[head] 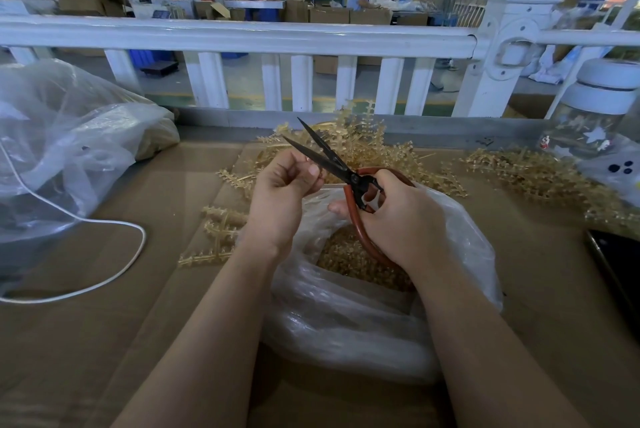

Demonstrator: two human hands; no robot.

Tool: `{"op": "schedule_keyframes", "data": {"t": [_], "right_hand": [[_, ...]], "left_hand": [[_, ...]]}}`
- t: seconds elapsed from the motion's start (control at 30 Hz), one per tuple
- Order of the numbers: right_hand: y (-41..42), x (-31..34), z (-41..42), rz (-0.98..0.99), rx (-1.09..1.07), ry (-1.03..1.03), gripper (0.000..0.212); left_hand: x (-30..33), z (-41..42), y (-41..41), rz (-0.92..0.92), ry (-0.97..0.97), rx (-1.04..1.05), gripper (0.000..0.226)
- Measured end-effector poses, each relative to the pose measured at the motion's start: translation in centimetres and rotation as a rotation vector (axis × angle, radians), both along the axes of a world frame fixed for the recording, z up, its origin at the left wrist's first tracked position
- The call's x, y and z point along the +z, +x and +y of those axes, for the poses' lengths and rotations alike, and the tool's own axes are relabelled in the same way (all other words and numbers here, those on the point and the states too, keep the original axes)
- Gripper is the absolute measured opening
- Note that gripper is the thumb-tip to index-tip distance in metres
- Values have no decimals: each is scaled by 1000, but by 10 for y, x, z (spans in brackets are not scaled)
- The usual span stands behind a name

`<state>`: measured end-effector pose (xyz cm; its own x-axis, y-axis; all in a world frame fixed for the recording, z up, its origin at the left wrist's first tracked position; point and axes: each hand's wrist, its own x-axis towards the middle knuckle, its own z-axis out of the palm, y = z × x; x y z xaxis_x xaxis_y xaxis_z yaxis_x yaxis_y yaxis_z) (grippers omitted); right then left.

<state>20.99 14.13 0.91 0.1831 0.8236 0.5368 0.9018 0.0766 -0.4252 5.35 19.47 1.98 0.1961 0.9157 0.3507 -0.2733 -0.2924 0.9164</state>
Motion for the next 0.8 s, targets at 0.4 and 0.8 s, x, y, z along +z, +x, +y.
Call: {"op": "schedule_keyframes", "data": {"t": [0.4,0.8], "right_hand": [[1,-1,0,0,-10,32,78],[1,-1,-1,59,26,8,75]], "left_hand": [[0,1,1,19,38,-23,22],[-2,1,1,-53,17,-98,30]]}}
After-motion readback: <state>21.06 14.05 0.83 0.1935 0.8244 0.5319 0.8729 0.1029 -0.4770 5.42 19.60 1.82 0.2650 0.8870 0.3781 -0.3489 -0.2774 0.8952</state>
